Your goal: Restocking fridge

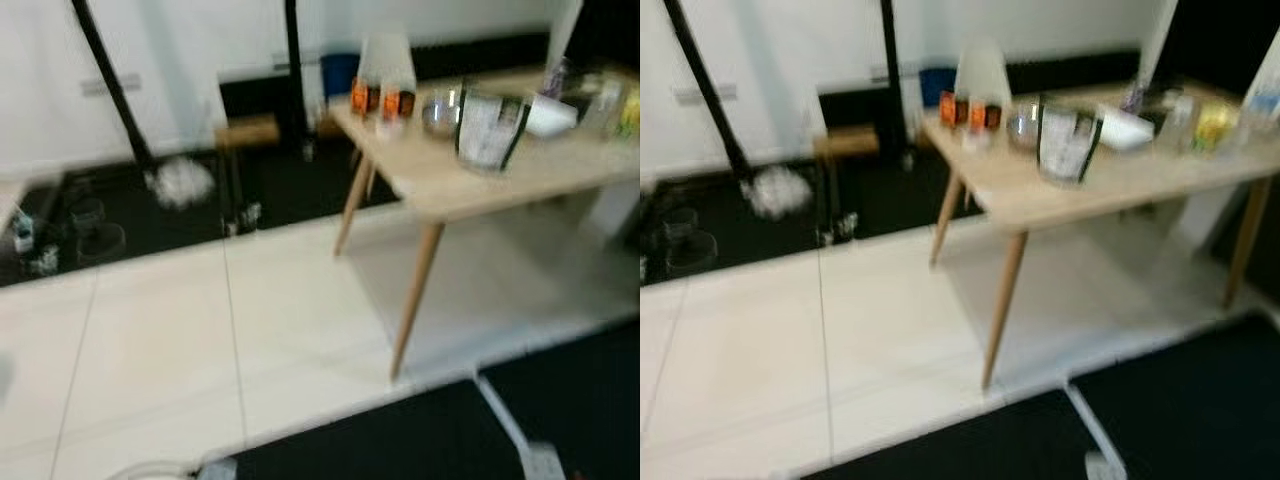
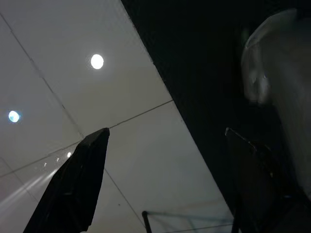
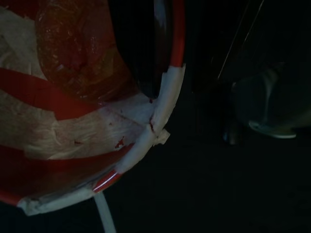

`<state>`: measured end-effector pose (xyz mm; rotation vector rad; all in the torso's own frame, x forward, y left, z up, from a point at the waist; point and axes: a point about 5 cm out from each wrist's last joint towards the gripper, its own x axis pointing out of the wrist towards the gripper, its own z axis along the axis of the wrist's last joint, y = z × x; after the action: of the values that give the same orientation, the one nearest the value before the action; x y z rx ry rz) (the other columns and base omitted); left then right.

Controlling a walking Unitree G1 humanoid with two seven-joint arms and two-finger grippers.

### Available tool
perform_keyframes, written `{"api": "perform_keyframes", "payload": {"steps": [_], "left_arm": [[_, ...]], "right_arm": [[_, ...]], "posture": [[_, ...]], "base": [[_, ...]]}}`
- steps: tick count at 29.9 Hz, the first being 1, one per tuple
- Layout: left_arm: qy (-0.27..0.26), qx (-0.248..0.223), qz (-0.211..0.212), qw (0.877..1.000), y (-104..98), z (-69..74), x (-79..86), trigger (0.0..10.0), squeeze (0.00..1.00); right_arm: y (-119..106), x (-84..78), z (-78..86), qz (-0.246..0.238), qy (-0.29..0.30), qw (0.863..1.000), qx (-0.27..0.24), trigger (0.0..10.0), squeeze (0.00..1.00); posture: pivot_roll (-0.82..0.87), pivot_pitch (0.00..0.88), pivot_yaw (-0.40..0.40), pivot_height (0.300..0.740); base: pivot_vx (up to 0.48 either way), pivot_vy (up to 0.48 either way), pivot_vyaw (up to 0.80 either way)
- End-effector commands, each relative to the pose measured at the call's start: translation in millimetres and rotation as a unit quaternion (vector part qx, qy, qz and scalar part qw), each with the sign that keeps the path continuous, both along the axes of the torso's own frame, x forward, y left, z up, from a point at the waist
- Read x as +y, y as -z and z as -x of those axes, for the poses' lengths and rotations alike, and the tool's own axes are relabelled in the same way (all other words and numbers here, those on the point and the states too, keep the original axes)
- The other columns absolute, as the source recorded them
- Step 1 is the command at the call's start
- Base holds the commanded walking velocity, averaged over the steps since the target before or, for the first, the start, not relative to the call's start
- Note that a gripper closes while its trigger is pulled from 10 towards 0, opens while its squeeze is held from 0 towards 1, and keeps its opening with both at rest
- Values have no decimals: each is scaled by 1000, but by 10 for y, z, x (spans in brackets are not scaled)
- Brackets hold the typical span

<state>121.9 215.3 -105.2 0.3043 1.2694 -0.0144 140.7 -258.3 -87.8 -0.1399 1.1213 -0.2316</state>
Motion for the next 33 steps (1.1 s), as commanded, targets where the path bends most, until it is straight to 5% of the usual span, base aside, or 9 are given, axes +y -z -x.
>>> {"api": "perform_keyframes", "payload": {"steps": [1,9,33], "left_arm": [[4,2,-2,1000,5,22,9,10000,0],[0,-3,-1,1000,-1,4,9,10000,0],[2,-5,1,1000,-3,-13,-7,10000,0]], "right_arm": [[17,24,26,-1,-4,1000,5,10000,0],[23,33,34,1,-10,1000,12,10000,0],[24,40,27,1,-12,1000,18,10000,0]], "posture": [[-33,0,-10,740],[-34,0,-9,740],[-37,0,-9,740]], "base": [[-307,0,0],[-102,0,-66],[0,0,-784]]}}
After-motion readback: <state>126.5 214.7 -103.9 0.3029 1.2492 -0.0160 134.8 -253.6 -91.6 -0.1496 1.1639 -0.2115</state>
